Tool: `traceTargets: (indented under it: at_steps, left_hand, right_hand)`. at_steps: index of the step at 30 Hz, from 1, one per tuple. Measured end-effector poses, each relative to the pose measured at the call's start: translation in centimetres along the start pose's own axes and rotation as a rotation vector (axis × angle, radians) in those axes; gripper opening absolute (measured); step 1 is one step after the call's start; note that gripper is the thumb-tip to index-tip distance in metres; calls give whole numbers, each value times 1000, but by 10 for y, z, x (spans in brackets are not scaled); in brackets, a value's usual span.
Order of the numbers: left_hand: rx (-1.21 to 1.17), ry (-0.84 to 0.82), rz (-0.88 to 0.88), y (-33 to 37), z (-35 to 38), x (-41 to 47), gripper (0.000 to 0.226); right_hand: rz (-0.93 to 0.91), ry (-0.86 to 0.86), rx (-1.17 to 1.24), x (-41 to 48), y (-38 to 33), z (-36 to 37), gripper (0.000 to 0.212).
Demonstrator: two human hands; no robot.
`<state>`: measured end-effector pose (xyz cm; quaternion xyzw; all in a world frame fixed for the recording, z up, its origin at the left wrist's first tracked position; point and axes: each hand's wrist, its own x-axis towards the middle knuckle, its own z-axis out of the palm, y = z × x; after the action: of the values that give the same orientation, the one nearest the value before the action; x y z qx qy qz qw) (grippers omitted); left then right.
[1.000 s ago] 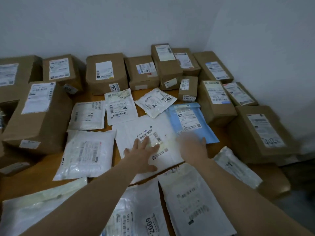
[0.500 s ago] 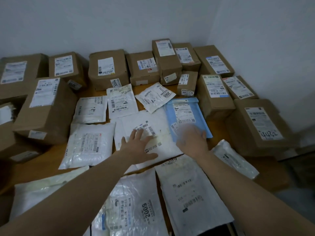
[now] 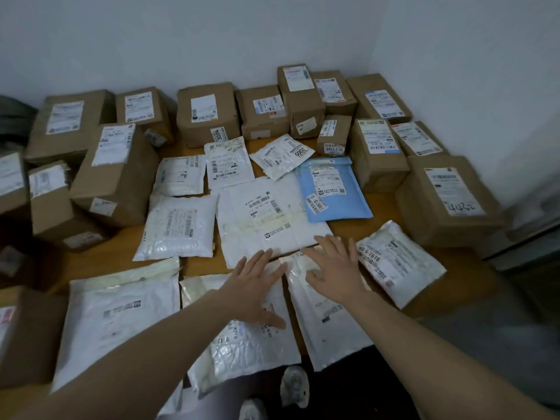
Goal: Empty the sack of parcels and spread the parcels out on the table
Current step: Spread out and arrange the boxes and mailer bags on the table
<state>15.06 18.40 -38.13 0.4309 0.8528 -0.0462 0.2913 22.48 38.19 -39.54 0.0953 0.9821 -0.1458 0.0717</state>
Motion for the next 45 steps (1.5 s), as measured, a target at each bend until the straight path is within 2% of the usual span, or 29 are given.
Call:
traceTargets:
  at_steps: [3, 5, 11, 14, 16, 18, 20, 22, 24, 27, 30, 33, 35, 37, 41, 45]
  left_hand:
    - [42, 8, -48, 9, 18, -6, 127]
    - [20, -18, -94, 15, 27, -11, 120]
    - [-40, -20, -148, 13, 43, -26, 121]
    - [-30, 36, -130, 13, 37, -20, 131]
    - [-25, 98, -102, 18, 30, -13, 131]
    - [-24, 122, -72, 27, 22, -3, 126]
    - [-26, 116, -75, 37, 11, 10, 120]
    - [-61, 106, -113, 49, -2, 25, 110]
    - [-98, 103, -151, 56, -15, 40, 101]
    - [-130, 109, -215, 61, -31, 64, 93]
    - [-167, 149, -300, 61, -46, 85, 84]
    - [-170, 185, -376, 52, -60, 103, 75]
    - [-155, 190, -415, 43, -67, 115, 73]
    - [-148, 166, -445, 34, -73, 126, 77]
    - [-177, 41, -484, 17, -77, 140, 85]
    - [-212, -6, -456, 7, -71, 138, 83]
  right_hand:
    - [155, -97, -29, -29, -7, 18, 57]
    - [223, -178, 11, -41, -14, 28, 56]
    - [255, -193, 93, -54, -40, 42, 54]
    - [275, -57, 120, -57, -30, 33, 51]
    - [312, 89, 112, -53, -10, 20, 58]
    - [395, 187, 72, -47, 16, 8, 52]
    - [506, 193, 45, -39, 46, -2, 45]
    - [561, 93, 7, -32, 73, -12, 45]
    - [532, 19, -93, -31, 89, -16, 41]
    - [465, 156, -196, -38, 93, -16, 41]
    - [468, 217, -114, -22, 94, -23, 31]
    - [316, 287, 23, 25, 84, -41, 30]
    - [211, 212, 62, 62, 75, -50, 38]
    - [149, 36, 40, 96, 70, -52, 46]
    - [102, -233, 32, 133, 81, -43, 51]
    - [91, -180, 53, 126, 92, -37, 42]
